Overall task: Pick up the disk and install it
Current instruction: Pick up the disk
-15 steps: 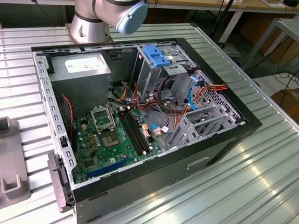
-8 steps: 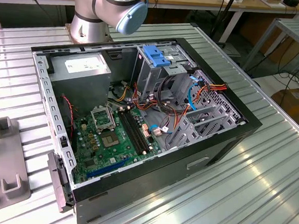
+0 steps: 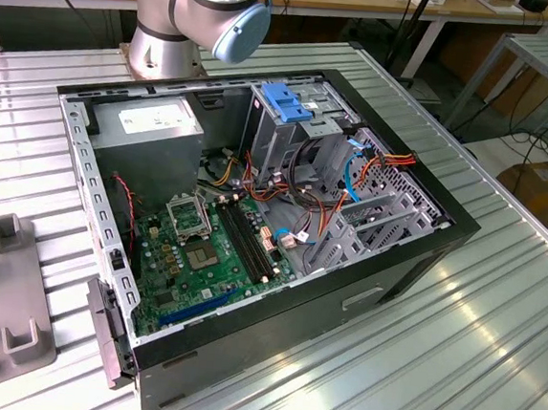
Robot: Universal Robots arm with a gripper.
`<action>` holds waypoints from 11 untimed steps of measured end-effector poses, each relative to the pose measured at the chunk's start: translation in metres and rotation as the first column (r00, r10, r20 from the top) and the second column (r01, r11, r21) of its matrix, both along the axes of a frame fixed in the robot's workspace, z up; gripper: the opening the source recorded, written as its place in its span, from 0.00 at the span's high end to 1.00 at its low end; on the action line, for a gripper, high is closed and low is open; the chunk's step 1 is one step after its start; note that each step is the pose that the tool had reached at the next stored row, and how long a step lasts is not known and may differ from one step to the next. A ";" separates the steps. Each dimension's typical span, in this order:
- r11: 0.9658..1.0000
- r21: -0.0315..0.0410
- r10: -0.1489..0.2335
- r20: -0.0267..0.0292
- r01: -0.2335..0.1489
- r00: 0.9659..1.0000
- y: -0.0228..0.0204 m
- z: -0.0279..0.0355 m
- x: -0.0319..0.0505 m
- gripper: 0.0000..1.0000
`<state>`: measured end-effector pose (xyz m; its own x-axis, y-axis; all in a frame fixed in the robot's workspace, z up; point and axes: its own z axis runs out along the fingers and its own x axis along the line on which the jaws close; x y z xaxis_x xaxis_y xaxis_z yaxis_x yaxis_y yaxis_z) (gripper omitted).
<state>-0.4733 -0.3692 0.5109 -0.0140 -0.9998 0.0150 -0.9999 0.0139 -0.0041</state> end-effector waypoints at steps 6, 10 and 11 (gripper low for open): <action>1.000 0.000 0.000 0.000 0.000 1.000 0.0000 0.0125 0.0000 0.63; 1.000 0.000 0.000 0.000 0.000 1.000 0.0000 0.0218 0.0000 0.63; 1.000 0.000 0.000 0.000 0.000 1.000 0.0000 0.0228 0.0000 0.63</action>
<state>-0.4733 -0.3692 0.5337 -0.0140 -0.9998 0.0151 -0.9999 0.0139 -0.0039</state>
